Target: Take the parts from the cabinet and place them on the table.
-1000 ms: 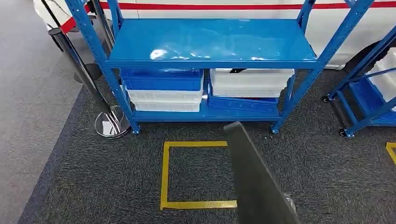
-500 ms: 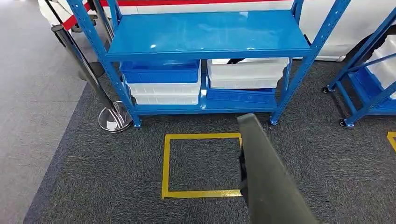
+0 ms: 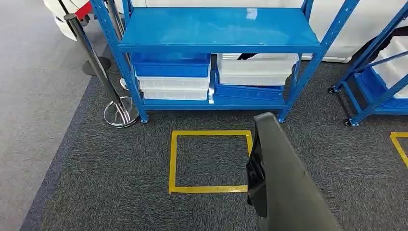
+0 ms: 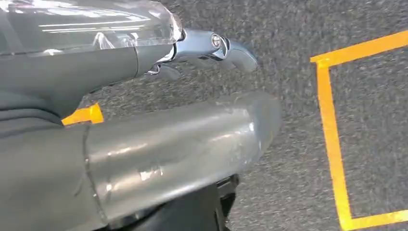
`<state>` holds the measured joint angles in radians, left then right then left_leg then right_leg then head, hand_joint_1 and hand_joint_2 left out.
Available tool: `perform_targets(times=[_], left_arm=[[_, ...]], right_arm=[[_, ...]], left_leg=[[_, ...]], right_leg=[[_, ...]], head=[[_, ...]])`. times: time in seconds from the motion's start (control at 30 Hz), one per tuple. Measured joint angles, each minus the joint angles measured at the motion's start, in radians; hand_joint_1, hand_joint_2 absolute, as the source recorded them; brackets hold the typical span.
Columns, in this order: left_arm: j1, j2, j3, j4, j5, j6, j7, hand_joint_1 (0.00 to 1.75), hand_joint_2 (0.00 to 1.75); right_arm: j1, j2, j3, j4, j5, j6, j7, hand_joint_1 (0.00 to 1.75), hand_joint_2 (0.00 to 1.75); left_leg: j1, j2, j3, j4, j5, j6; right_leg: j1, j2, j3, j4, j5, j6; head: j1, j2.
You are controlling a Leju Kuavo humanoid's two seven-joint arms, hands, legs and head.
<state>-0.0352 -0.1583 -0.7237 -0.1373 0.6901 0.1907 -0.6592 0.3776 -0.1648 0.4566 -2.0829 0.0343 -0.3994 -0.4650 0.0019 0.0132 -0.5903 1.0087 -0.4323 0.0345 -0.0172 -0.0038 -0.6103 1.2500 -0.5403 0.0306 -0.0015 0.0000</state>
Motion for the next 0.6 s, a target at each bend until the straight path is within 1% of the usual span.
perform_targets(times=[0.03, 0.07, 0.1, 0.13, 0.17, 0.2, 0.23, 0.27, 0.3, 0.33, 0.37, 0.4, 0.43, 0.47, 0.5, 0.53, 0.57, 0.6], left_arm=[[0.0, 0.0, 0.0, 0.0, 0.0, 0.0, 0.0, 0.0, 0.0], [-0.001, 0.0, 0.0, 0.0, 0.0, 0.0, 0.0, 0.0, 0.0], [-0.001, 0.0, 0.0, 0.0, 0.0, 0.0, 0.0, 0.0, 0.0], [-0.002, 0.0, 0.0, 0.0, 0.0, 0.0, 0.0, 0.0, 0.0], [-0.002, 0.0, -0.001, 0.0, 0.0, 0.0, 0.0, 0.0, 0.0], [-0.002, 0.0, -0.001, 0.0, 0.0, 0.0, 0.0, 0.0, 0.0], [0.001, 0.0, -0.001, 0.0, 0.0, 0.0, 0.0, 0.0, 0.0], [0.003, 0.001, -0.001, 0.001, 0.0, 0.0, 0.0, 0.0, 0.0], [0.002, 0.002, -0.001, 0.001, 0.0, 0.0, 0.0, 0.0, 0.0], [0.002, 0.002, -0.001, 0.001, 0.0, 0.0, 0.0, 0.0, 0.0], [0.004, 0.002, -0.001, 0.001, 0.0, 0.001, 0.002, 0.0, 0.0], [0.004, 0.002, -0.002, 0.001, 0.0, 0.001, 0.003, 0.0, 0.0], [0.002, 0.002, -0.002, 0.001, 0.001, 0.002, 0.005, 0.0, 0.0], [0.0, 0.003, -0.002, 0.001, 0.001, 0.003, 0.006, 0.0, 0.0], [0.0, 0.004, -0.002, 0.001, 0.001, 0.004, 0.007, 0.0, 0.0], [-0.001, 0.005, -0.003, 0.001, 0.001, 0.004, 0.008, 0.0, 0.0], [-0.002, 0.005, -0.003, 0.001, 0.001, 0.004, 0.008, 0.0, 0.0], [-0.006, 0.006, -0.003, 0.001, 0.001, 0.005, 0.008, 0.0, 0.0]], right_arm=[[0.0, 0.0, 0.0, 0.0, -0.002, -0.001, 0.0, 1.75, 1.75], [0.0, 0.0, 0.0, 0.0, -0.003, -0.002, 0.0, 1.75, 1.75], [0.0, 0.0, 0.0, -0.001, -0.003, -0.003, 0.001, 1.75, 1.75], [0.0, 0.0, 0.0, -0.003, -0.003, -0.003, 0.001, 1.75, 1.75], [0.002, 0.0, 0.0, -0.005, -0.003, -0.003, 0.0, 1.75, 1.75], [0.002, 0.0, 0.0, -0.006, -0.003, -0.003, 0.0, 1.75, 1.75], [0.003, 0.0, 0.0, -0.006, -0.003, -0.003, 0.0, 1.75, 1.75], [0.003, -0.001, 0.0, -0.006, -0.004, -0.003, 0.001, 1.75, 1.75], [0.003, 0.0, 0.0, -0.006, -0.004, -0.003, 0.001, 1.75, 1.75], [0.003, -0.001, 0.0, -0.006, -0.004, -0.002, 0.001, 1.75, 1.75], [0.004, -0.001, 0.0, -0.006, -0.004, -0.002, 0.001, 1.75, 1.75], [0.004, -0.001, 0.0, -0.006, -0.004, -0.002, 0.002, 1.75, 1.75], [0.004, -0.001, 0.001, -0.006, -0.005, -0.003, 0.003, 1.75, 1.75], [0.004, -0.001, 0.002, -0.006, -0.005, -0.004, 0.004, 1.75, 1.75], [0.005, -0.001, 0.005, -0.006, -0.005, -0.006, 0.005, 1.75, 1.75], [0.005, -0.001, 0.007, -0.006, -0.006, -0.006, 0.005, 1.75, 1.75], [0.006, -0.001, 0.008, -0.006, -0.006, -0.007, 0.005, 1.75, 1.75], [0.006, -0.001, 0.009, -0.006, -0.007, -0.009, 0.005, 1.75, 1.75]], left_leg=[[0.0, -0.001, -0.011, 0.007, 0.006, -0.004], [0.0, -0.002, -0.018, 0.013, 0.01, -0.008], [-0.005, -0.004, -0.023, 0.019, 0.016, -0.014], [-0.005, -0.003, -0.024, 0.014, 0.027, -0.021], [-0.003, -0.003, -0.027, 0.011, 0.037, -0.025], [-0.001, -0.003, -0.029, 0.007, 0.047, -0.031], [-0.005, -0.005, -0.033, 0.005, 0.057, -0.039], [-0.003, -0.007, -0.04, 0.001, 0.058, -0.042], [0.001, -0.008, -0.057, 0.031, 0.0, -0.048], [0.001, -0.009, -0.075, 0.087, -0.073, -0.051], [0.002, -0.008, -0.092, 0.163, -0.141, -0.053], [0.002, -0.008, -0.098, 0.235, -0.177, -0.053], [0.002, -0.009, -0.094, 0.281, -0.17, -0.051], [0.001, -0.009, -0.075, 0.295, -0.132, -0.047], [-0.001, -0.009, -0.041, 0.277, -0.088, -0.041], [-0.005, -0.009, 0.016, 0.222, -0.054, -0.033], [-0.012, -0.009, 0.085, 0.144, -0.055, -0.024], [-0.014, -0.009, 0.156, 0.04, -0.098, -0.017]], right_leg=[[0.0, 0.0, 0.059, -0.082, 0.025, -0.003], [0.0, 0.001, 0.122, -0.17, 0.015, -0.006], [0.007, 0.003, 0.165, -0.245, -0.016, -0.014], [0.009, 0.003, 0.165, -0.256, -0.02, -0.022], [0.012, 0.004, 0.157, -0.256, -0.013, -0.028], [0.015, 0.003, 0.15, -0.254, -0.005, -0.037], [0.012, 0.002, 0.142, -0.258, 0.006, -0.047], [0.008, 0.0, 0.129, -0.264, 0.022, -0.054], [0.005, -0.005, 0.112, -0.263, 0.037, -0.063], [0.006, -0.004, 0.096, -0.262, 0.048, -0.066], [0.008, -0.005, 0.078, -0.26, 0.061, -0.069], [0.011, -0.006, 0.061, -0.258, 0.073, -0.07], [0.013, -0.006, 0.042, -0.255, 0.085, -0.07], [0.015, -0.007, 0.022, -0.251, 0.097, -0.07], [0.017, -0.007, 0.003, -0.245, 0.108, -0.07], [0.019, -0.007, -0.016, -0.239, 0.118, -0.068], [0.02, -0.006, -0.029, -0.235, 0.127, -0.066], [0.024, -0.007, -0.037, -0.229, 0.135, -0.062]], head=[[0.0, 0.0], [0.0, 0.0], [0.001, 0.0], [-0.003, 0.0], [-0.001, 0.0], [-0.002, 0.0], [-0.002, 0.0], [-0.001, 0.0], [0.0, 0.0], [-0.006, 0.0], [-0.009, 0.0], [-0.009, 0.0], [-0.009, 0.0], [-0.009, 0.0], [-0.008, 0.0], [-0.009, 0.0], [-0.009, 0.0], [-0.009, 0.0]])
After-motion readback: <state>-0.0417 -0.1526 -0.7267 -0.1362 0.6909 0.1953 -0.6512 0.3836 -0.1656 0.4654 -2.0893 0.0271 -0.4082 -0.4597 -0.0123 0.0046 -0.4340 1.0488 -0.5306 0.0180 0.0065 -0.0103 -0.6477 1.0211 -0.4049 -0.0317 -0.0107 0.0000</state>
